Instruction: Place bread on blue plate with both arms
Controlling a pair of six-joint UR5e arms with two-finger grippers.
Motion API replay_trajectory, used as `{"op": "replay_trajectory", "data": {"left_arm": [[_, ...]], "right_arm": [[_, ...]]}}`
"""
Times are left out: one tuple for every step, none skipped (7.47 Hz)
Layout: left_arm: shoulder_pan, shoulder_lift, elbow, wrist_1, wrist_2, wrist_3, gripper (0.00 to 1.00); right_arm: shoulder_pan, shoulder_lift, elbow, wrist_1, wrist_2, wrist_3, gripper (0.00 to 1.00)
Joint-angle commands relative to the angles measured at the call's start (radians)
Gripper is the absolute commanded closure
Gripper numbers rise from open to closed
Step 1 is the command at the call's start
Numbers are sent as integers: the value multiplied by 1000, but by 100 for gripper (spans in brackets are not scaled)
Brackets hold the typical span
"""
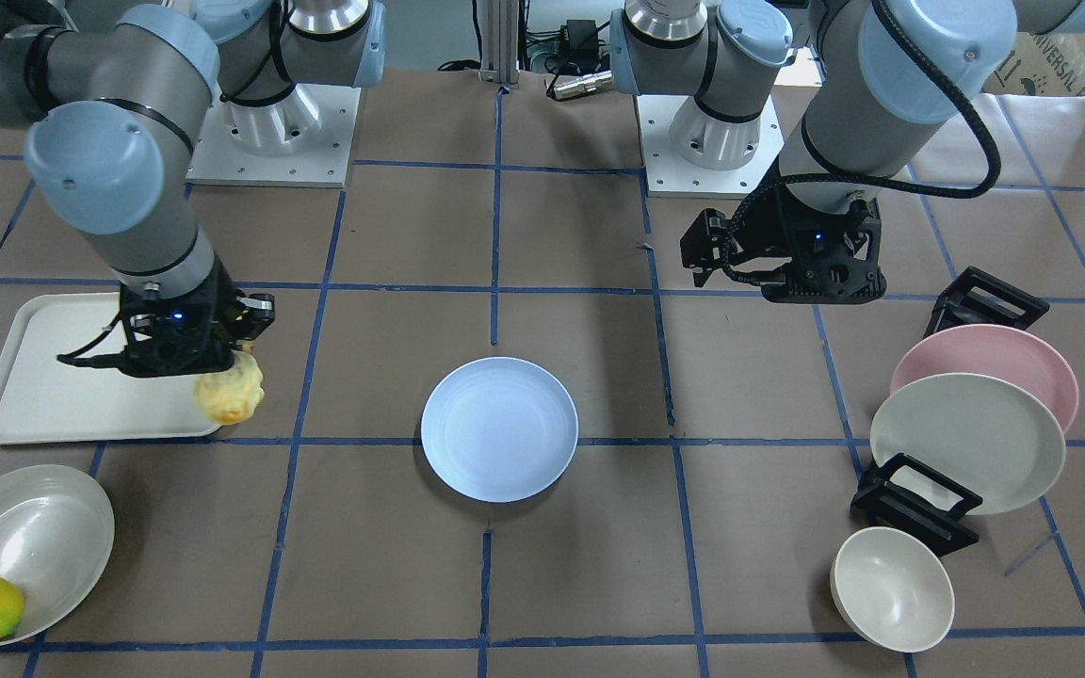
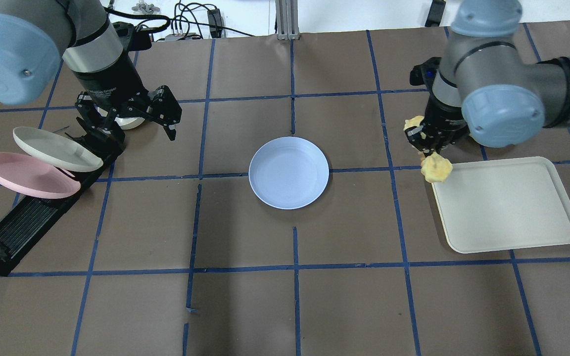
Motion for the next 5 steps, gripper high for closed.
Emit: {"op": "replay_trajectory", "data": {"left_arm": [[0,1,0,-1,0,2,0],[0,1,0,-1,0,2,0],[0,4,0,-1,0,3,0],[0,7,0,-1,0,6,0],[0,8,0,-1,0,8,0]], "right_arm": [[174,101,-124,43,45,110,81],[222,154,-175,42,97,186,80],[285,225,-247,48,91,248,80],[359,294,-308,45,93,329,80],[397,360,-339,34,99,424,81]]}}
